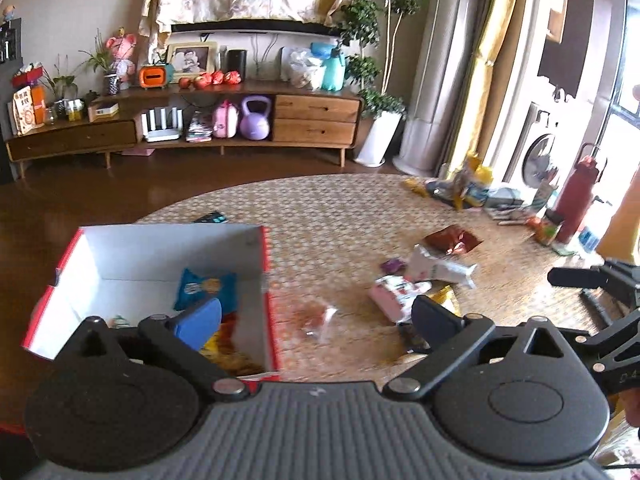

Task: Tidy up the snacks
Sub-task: 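Withdraw both tools from the box toward the table, then grasp the black packet with the left gripper while the right grasps the yellow packet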

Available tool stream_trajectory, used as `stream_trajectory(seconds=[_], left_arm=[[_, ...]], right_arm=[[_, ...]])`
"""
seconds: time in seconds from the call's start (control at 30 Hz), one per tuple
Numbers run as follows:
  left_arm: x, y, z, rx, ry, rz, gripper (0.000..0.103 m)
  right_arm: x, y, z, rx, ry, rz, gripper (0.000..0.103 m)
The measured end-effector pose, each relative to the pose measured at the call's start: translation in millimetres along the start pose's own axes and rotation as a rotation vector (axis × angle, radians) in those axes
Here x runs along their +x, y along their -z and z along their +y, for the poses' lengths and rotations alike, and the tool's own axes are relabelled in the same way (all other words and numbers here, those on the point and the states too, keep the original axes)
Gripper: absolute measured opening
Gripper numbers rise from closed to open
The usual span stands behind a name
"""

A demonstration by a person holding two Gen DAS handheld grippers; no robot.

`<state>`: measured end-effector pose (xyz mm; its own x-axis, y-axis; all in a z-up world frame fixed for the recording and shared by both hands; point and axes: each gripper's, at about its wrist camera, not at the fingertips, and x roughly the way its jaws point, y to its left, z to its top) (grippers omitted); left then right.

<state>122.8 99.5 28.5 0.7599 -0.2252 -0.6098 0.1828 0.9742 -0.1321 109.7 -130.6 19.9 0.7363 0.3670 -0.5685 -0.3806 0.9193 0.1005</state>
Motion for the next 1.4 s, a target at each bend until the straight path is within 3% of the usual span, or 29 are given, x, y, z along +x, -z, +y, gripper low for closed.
stream_trajectory(seconds=[0.23,0.57,0.97,1.4], left_arm=[[28,16,-27,-0.009,0.048,0.040,0.103],[82,37,-79,0.077,0.028,0.085,0.103],[154,58,-120,0.138,0.072,0.157,0.103],[212,65,-131,0.171,0.055,0.220,0.103]], right_arm=[[-7,22,-40,0.066,0.049,0.005,0.103],[7,47,-86,0.096,0.108,0.033,0.101],[69,64,-142,0.189,0.127,0.122,0.094],[142,67,-158,0.257,0.103,0.210,0.078]])
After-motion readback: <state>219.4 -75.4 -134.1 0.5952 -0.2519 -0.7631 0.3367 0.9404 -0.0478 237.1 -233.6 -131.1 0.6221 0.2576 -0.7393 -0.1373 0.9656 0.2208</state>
